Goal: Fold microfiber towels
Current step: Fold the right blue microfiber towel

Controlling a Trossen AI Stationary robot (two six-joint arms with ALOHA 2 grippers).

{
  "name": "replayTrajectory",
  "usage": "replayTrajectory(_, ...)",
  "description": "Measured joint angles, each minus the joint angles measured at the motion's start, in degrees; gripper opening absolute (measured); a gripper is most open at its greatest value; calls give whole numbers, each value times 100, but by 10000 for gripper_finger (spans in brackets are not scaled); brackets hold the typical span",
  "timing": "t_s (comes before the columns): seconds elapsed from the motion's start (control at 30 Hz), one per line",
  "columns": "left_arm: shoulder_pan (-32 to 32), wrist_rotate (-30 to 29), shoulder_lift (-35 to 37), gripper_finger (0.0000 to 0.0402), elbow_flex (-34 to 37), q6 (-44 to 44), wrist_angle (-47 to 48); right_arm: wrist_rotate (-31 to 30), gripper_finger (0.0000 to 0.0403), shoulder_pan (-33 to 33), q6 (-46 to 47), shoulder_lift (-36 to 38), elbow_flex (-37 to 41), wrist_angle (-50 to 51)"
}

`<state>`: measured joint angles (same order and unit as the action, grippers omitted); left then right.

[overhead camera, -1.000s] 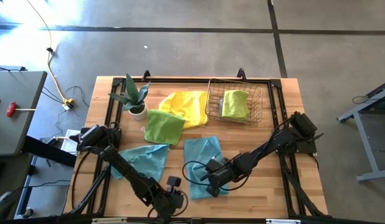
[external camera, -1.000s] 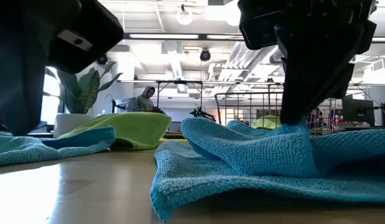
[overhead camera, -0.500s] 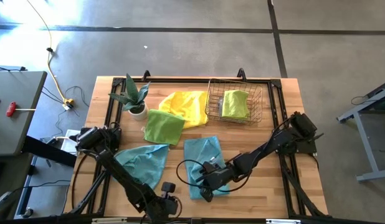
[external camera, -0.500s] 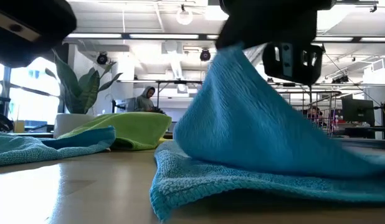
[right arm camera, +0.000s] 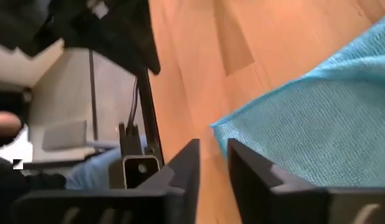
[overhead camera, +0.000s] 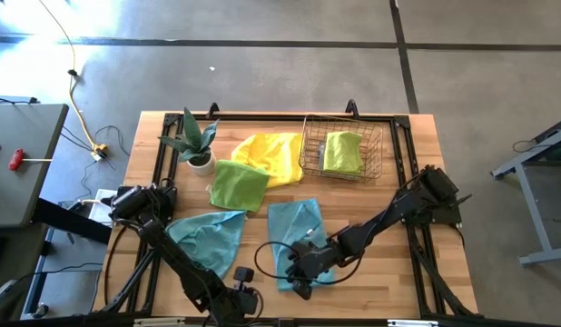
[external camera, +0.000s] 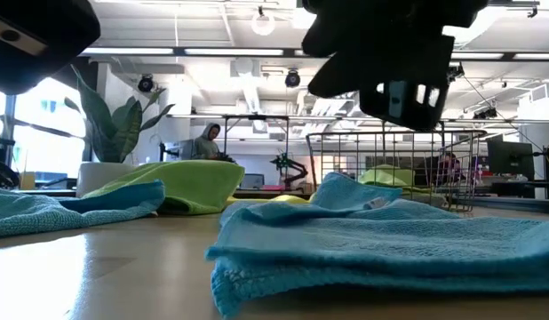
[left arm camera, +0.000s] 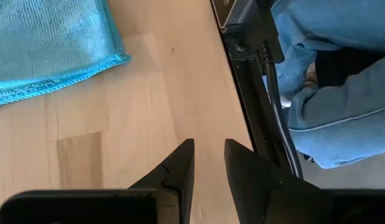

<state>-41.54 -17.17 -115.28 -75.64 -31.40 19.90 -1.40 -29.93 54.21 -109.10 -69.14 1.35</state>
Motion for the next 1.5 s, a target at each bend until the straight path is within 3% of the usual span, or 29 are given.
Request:
replayTrajectory(0.13,56,-79,0,78,0,47,-3,241,121,40,-600,89,-22,105)
replayTrajectory(0.27,190,-589,-1,78,0,231,-11,413,134,25,-1250,488,-226,674)
replayTrajectory(0.5,746,-1891,-1,78,0,1078,-574,-1120,133,-439,-1613,999,-252,3503)
replayTrajectory(0.63,1267,-1779,-1,79,0,1931,-1343,-1857,133,-708,-1047,999,-185,4762)
replayTrajectory(0.77,1761,-1628,-1,85,0,2250,-1928,-2108,133,-877,-796,998,-7,5195)
replayTrajectory(0.9,2161,-1590,-1,99,0,2592,-2099,-2292,133,-919,-959,997,295,5114)
replayTrajectory(1.1,2539,-1030,-3,139,0,2908,-2148,-2342,133,-818,-1118,999,829,4722)
replayTrajectory(1.3,2779,-999,-245,180,4,2916,-2327,-2368,133,-689,-1684,1014,1461,3034)
replayTrajectory(1.5,2929,-1089,-760,183,4,3110,-3105,-2825,133,-586,-1536,1014,2039,1689)
